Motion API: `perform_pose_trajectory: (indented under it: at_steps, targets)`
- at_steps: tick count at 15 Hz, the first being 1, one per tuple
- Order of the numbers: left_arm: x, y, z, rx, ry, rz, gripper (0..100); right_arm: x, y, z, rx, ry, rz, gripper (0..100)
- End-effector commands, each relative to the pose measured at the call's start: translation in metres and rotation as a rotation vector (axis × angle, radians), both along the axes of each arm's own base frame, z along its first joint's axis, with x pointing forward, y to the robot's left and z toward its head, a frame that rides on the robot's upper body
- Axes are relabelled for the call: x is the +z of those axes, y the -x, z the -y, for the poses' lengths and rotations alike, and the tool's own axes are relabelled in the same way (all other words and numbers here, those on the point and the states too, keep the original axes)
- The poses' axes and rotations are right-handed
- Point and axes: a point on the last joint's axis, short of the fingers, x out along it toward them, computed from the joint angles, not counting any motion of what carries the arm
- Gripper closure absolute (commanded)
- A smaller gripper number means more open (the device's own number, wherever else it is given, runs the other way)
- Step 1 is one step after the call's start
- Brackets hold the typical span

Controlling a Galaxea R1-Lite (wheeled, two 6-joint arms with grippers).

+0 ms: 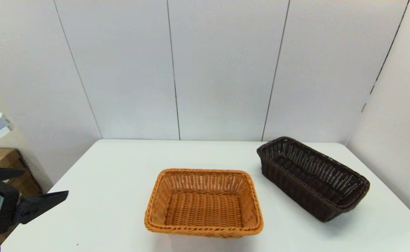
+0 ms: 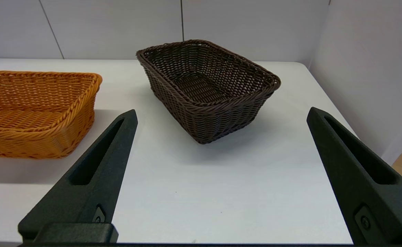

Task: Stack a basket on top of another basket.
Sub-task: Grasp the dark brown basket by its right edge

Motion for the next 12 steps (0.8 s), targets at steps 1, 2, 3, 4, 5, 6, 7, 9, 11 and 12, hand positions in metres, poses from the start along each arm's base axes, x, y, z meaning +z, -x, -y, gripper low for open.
perform_pose_trajectory:
  at_steps: [1,2,3,4,5,6,7,9,11,12]
  targets:
    - [-0.017,0.065,-0.026,0.187,0.055,0.147,0,0.000,0.000,0.000,0.000,-0.001,-0.001,0]
    - [-0.019,0.075,-0.028,0.227,0.058,0.179,0,0.000,0.000,0.000,0.000,0.001,-0.001,0]
    - [-0.020,0.083,-0.028,0.241,0.062,0.211,0,0.000,0.000,0.000,0.000,0.001,-0.001,0]
    - [-0.026,0.093,-0.029,0.257,0.066,0.236,0,0.000,0.000,0.000,0.000,-0.001,-0.001,0]
    - [-0.035,0.103,-0.029,0.265,0.066,0.251,0,0.000,0.000,0.000,0.000,0.001,-0.001,0]
    - [-0.046,0.110,-0.029,0.263,0.072,0.264,0,0.000,0.000,0.000,0.000,-0.001,-0.001,0]
    - [-0.058,0.116,-0.029,0.248,0.083,0.281,0,0.000,0.000,0.000,0.000,0.001,-0.001,0]
    - [-0.078,0.124,-0.029,0.232,0.092,0.310,0,0.000,0.000,0.000,0.000,-0.001,-0.001,0]
    - [-0.090,0.131,-0.028,0.227,0.101,0.326,0,0.000,0.000,0.000,0.000,0.001,-0.001,0]
    - [-0.096,0.134,-0.028,0.215,0.108,0.331,0,0.000,0.000,0.000,0.000,-0.001,-0.001,0]
